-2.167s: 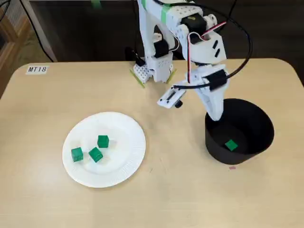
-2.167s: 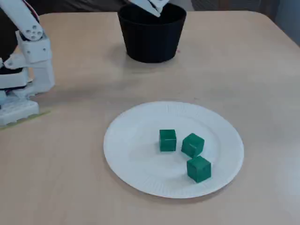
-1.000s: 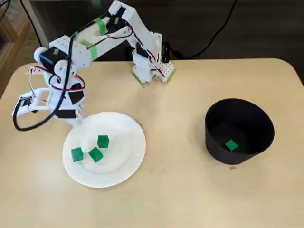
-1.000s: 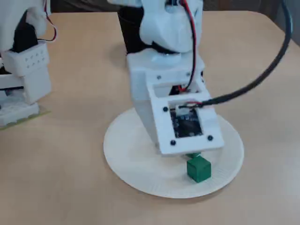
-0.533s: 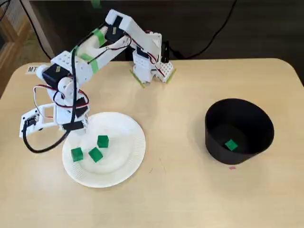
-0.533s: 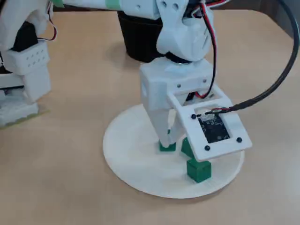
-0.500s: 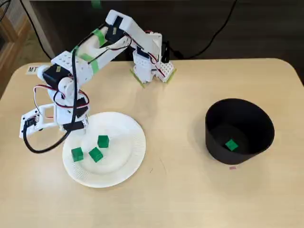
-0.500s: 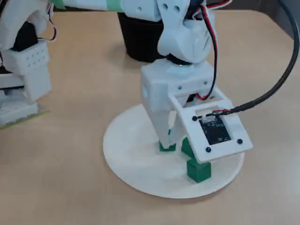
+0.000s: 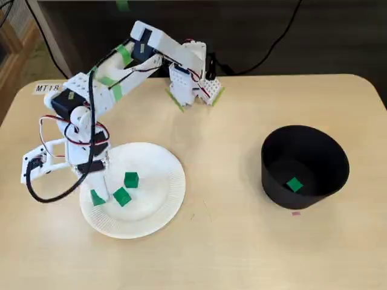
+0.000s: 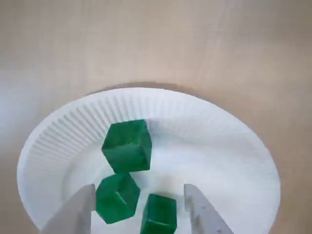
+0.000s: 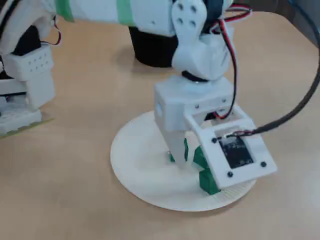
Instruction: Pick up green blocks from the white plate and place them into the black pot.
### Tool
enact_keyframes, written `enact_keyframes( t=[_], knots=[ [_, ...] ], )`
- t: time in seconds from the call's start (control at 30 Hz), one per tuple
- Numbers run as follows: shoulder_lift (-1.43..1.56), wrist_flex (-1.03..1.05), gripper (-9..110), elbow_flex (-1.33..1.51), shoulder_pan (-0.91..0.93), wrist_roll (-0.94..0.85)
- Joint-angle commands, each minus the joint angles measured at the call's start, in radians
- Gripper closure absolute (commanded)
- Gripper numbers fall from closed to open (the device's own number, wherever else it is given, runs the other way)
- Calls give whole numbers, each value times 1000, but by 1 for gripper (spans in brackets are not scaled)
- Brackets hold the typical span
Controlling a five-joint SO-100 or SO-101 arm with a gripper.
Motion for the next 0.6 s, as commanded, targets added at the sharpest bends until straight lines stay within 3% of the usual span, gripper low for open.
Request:
enact_keyframes(
  t=[0.0,0.57],
  knots=[
    [-8,3,75,-72,11,6],
    [-126,3,78,-204,-12,-18]
  ],
)
